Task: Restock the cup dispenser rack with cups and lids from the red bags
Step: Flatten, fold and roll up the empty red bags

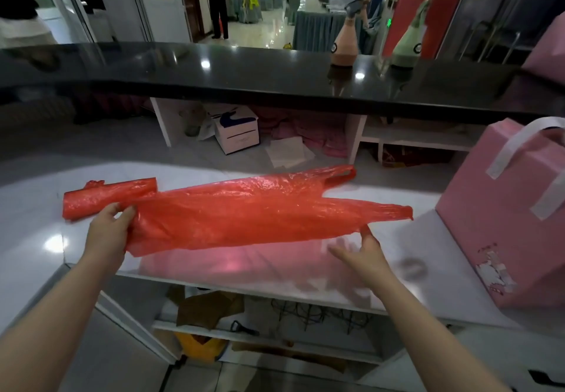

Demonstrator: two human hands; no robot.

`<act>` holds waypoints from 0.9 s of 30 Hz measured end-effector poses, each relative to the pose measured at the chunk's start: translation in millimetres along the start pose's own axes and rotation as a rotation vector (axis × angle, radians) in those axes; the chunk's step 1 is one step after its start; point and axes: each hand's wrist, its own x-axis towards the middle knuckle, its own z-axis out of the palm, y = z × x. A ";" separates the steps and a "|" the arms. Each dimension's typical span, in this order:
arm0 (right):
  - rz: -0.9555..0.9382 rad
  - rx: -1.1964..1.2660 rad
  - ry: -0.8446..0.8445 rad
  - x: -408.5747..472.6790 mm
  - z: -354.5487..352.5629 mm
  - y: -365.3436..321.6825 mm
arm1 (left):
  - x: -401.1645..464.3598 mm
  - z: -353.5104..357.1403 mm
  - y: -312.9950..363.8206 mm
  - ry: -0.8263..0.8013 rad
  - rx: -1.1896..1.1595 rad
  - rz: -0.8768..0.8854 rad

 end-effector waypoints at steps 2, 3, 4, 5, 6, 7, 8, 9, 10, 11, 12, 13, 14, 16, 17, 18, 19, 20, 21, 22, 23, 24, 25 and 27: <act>0.028 0.170 -0.047 16.4 9.8 -10.8 | 10.3 -3.6 1.1 -0.007 -0.029 -0.054; 0.031 0.214 -0.043 23.4 14.2 -18.1 | 15.0 -4.5 2.1 -0.007 -0.037 -0.067; 0.019 0.239 -0.030 30.3 18.2 -25.3 | 19.5 -5.7 3.3 -0.005 -0.041 -0.073; -0.012 0.245 -0.009 36.1 22.3 -32.0 | 23.1 -6.6 4.2 -0.004 -0.045 -0.076; -0.056 0.228 0.013 41.5 26.0 -37.5 | 27.6 -8.0 4.1 0.002 -0.041 -0.079; -0.103 0.192 0.032 46.2 29.4 -42.2 | 32.3 -9.0 3.7 0.012 -0.028 -0.079; -0.134 0.154 0.047 50.2 31.8 -46.7 | 37.1 -10.0 2.7 0.022 -0.018 -0.089; -0.147 0.130 0.058 54.1 34.3 -50.5 | 41.7 -11.0 1.5 0.033 -0.029 -0.106; -0.134 0.123 0.062 58.9 35.8 -52.5 | 46.2 -11.9 -0.2 0.036 -0.075 -0.133; -0.112 0.126 0.063 63.8 36.8 -54.5 | 50.6 -12.4 -2.0 0.027 -0.149 -0.168; -0.082 0.151 0.067 67.7 37.9 -57.2 | 54.9 -12.4 -4.5 0.005 -0.220 -0.211; -0.054 0.168 0.075 72.2 39.8 -59.0 | 59.4 -13.0 -8.1 -0.036 -0.268 -0.254; -0.046 0.162 0.099 77.0 41.7 -58.9 | 62.5 -14.2 -12.1 -0.094 -0.276 -0.286; -0.056 0.075 0.149 84.8 45.2 -58.3 | 65.4 -15.2 -20.3 -0.231 -0.206 -0.283; -0.055 0.047 0.156 87.9 47.3 -58.1 | 64.8 -15.5 -22.8 -0.276 -0.155 -0.260; -0.056 0.028 0.144 91.1 49.5 -57.5 | 64.7 -15.3 -24.1 -0.287 -0.100 -0.235; -0.052 -0.009 0.124 93.7 52.7 -57.5 | 64.7 -15.1 -24.4 -0.297 -0.034 -0.199; -0.045 -0.048 0.109 97.3 55.9 -56.0 | 65.6 -14.1 -24.1 -0.320 0.052 -0.156; -0.037 -0.094 0.100 99.6 58.5 -55.6 | 66.4 -11.8 -23.4 -0.344 0.132 -0.120; -0.034 -0.124 0.105 101.9 60.3 -54.9 | 68.1 -8.2 -23.7 -0.349 0.177 -0.101; -0.026 -0.136 0.113 103.6 61.0 -54.6 | 69.1 -3.9 -24.1 -0.336 0.190 -0.092; -0.014 -0.123 0.117 104.4 61.2 -52.9 | 69.1 0.3 -26.7 -0.309 0.188 -0.086; -0.004 -0.092 0.107 104.2 60.3 -51.3 | 68.5 3.7 -28.0 -0.282 0.190 -0.074; 0.021 -0.066 0.037 104.4 58.9 -46.3 | 67.3 7.3 -32.8 -0.251 0.205 -0.067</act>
